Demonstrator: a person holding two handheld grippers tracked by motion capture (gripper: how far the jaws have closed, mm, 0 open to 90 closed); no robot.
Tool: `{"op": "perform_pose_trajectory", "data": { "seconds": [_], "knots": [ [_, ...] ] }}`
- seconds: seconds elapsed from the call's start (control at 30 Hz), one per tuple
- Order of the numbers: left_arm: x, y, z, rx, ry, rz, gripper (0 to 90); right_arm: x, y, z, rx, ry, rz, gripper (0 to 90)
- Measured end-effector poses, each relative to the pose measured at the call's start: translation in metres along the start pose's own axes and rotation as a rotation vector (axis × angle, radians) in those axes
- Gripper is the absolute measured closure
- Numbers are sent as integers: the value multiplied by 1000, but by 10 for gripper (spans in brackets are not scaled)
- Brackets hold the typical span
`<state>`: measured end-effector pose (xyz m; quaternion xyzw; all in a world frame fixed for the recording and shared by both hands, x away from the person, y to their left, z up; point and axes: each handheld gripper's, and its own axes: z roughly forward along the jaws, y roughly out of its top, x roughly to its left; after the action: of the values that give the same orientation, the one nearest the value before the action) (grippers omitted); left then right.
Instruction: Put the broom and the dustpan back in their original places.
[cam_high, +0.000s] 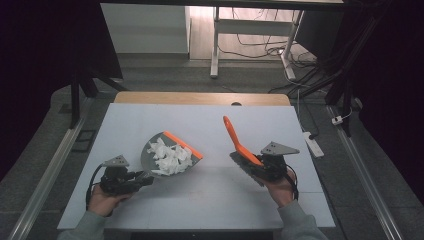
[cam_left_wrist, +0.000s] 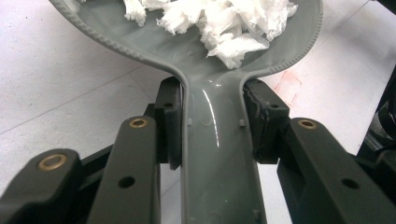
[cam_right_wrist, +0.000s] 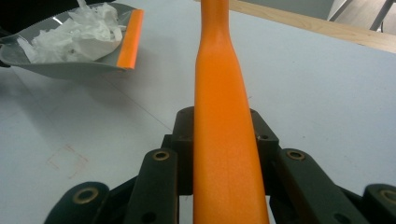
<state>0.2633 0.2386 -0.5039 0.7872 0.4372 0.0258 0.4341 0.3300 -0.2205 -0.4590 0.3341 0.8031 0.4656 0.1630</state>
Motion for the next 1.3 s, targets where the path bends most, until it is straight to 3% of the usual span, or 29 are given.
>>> {"op": "perform_pose_trajectory", "data": {
  "seconds": [0.3, 0.7, 1.3],
  "knots": [
    [1, -3, -8, -41, 36, -32, 613, -9, -3, -10, -12, -10, 16, 703],
    [-3, -9, -13, -95, 103, -84, 612, -10, -10, -15, -3, 8, 30, 703],
    [-6, -20, -14, -109, 201, -161, 613, -4, -17, -16, 15, 58, 57, 703]
  ]
}}
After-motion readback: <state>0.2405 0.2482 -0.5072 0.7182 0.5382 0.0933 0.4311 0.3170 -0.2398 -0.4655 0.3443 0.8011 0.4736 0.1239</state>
